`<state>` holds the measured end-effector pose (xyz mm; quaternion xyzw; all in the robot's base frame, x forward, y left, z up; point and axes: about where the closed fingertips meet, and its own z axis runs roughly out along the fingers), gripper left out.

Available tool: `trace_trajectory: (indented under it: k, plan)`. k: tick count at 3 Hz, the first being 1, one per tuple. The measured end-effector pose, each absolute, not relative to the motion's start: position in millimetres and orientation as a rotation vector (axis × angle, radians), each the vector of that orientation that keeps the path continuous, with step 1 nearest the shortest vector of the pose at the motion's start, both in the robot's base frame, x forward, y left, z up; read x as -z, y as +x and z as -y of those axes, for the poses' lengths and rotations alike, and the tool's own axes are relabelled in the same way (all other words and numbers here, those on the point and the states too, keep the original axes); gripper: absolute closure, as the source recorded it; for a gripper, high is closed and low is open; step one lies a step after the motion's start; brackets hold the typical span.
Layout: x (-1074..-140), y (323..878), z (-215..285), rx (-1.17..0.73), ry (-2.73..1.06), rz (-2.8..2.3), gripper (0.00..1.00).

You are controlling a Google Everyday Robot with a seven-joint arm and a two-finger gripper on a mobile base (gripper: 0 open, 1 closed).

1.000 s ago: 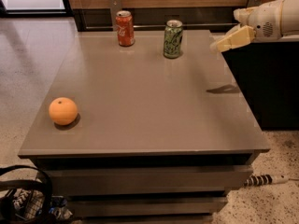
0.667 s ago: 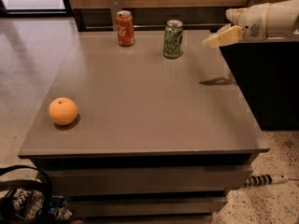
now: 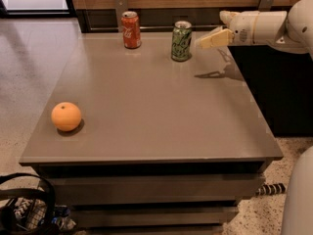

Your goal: Move green can near orange

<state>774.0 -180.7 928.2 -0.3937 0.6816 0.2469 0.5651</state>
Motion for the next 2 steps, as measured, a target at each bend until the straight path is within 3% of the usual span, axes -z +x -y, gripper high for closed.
trace_trajectory:
  k: [2]
  plan:
    - [-907,803,137,-0.678,-0.915,-1.538,0.0]
